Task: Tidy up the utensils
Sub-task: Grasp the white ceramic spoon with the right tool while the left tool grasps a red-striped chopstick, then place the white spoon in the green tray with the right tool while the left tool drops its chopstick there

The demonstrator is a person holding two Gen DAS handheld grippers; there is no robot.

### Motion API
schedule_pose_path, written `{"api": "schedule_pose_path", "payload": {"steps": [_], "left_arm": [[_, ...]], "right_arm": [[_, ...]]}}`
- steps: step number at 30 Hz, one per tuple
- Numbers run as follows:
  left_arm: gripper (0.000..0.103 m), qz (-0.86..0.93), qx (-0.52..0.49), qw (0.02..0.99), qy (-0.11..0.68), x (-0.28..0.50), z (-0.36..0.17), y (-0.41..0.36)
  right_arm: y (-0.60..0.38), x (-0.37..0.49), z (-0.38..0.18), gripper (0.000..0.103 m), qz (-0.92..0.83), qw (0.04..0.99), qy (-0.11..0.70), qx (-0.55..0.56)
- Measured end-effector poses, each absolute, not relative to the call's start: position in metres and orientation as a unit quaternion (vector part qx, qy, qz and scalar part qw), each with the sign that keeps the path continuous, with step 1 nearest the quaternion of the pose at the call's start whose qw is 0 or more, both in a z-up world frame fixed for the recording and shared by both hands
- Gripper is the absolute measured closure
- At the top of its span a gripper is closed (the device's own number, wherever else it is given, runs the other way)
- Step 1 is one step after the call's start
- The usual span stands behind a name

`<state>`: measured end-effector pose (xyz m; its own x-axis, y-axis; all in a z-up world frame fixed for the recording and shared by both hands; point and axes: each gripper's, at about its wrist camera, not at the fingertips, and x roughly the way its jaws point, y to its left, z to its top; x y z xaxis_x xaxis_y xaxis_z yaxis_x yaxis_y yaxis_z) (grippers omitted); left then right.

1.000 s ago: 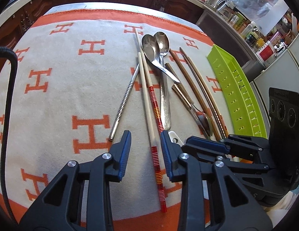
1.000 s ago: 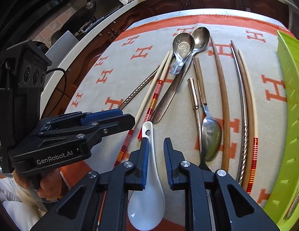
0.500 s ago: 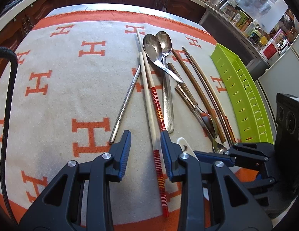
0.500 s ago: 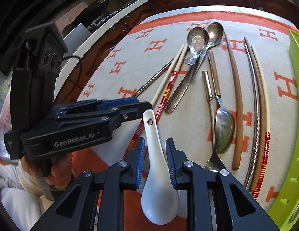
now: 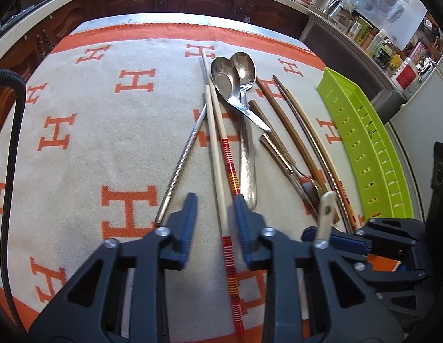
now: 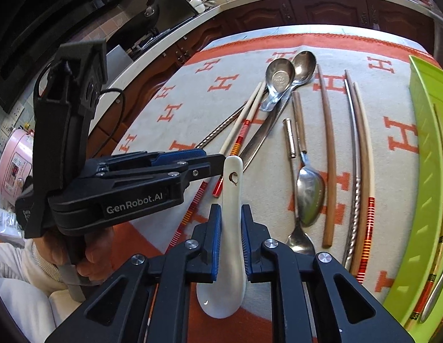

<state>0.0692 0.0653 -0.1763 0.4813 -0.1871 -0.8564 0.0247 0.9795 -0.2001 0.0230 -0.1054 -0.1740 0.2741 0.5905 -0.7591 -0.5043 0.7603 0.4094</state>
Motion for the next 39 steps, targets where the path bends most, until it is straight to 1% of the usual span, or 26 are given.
{"api": "schedule_pose_path", "payload": {"steps": [1, 2, 10, 12, 17, 23, 27, 31, 36, 39], "left_arm": [[0.098, -0.06, -0.082, 0.856, 0.506, 0.07, -0.178, 0.065], [0.099, -0.056, -0.084, 0.859, 0.501, 0.07, -0.178, 0.066], [0.1, -0.026, -0.114, 0.87, 0.478, 0.061, -0.169, 0.075], [0.1, -0.026, -0.118, 0.877, 0.466, 0.057, -0.156, 0.075], [0.1, -0.046, -0.115, 0.893, 0.433, 0.049, -0.119, 0.06], [0.1, -0.099, -0.095, 0.902, 0.409, 0.056, -0.08, 0.011], [0.1, -0.149, -0.083, 0.892, 0.419, 0.07, -0.07, -0.037], [0.1, -0.182, -0.063, 0.886, 0.422, 0.077, -0.07, -0.085], [0.1, -0.208, -0.078, 0.876, 0.428, 0.089, -0.081, -0.125], [0.1, -0.21, -0.09, 0.87, 0.436, 0.101, -0.095, -0.143]], "right_arm": [[-0.108, 0.023, -0.173, 0.091, 0.341, 0.799, 0.493, 0.047], [-0.111, 0.024, -0.172, 0.091, 0.338, 0.801, 0.491, 0.051], [-0.139, 0.025, -0.157, 0.094, 0.316, 0.82, 0.47, 0.086], [-0.15, 0.026, -0.151, 0.097, 0.311, 0.824, 0.462, 0.101], [-0.187, 0.027, -0.13, 0.097, 0.298, 0.836, 0.436, 0.15], [-0.239, 0.021, -0.092, 0.097, 0.251, 0.869, 0.386, 0.183], [-0.272, 0.02, -0.076, 0.097, 0.199, 0.889, 0.371, 0.179], [-0.307, 0.017, -0.068, 0.097, 0.156, 0.901, 0.37, 0.164], [-0.337, 0.013, -0.066, 0.097, 0.127, 0.903, 0.389, 0.131], [-0.343, 0.01, -0.076, 0.097, 0.119, 0.898, 0.409, 0.106]]}}
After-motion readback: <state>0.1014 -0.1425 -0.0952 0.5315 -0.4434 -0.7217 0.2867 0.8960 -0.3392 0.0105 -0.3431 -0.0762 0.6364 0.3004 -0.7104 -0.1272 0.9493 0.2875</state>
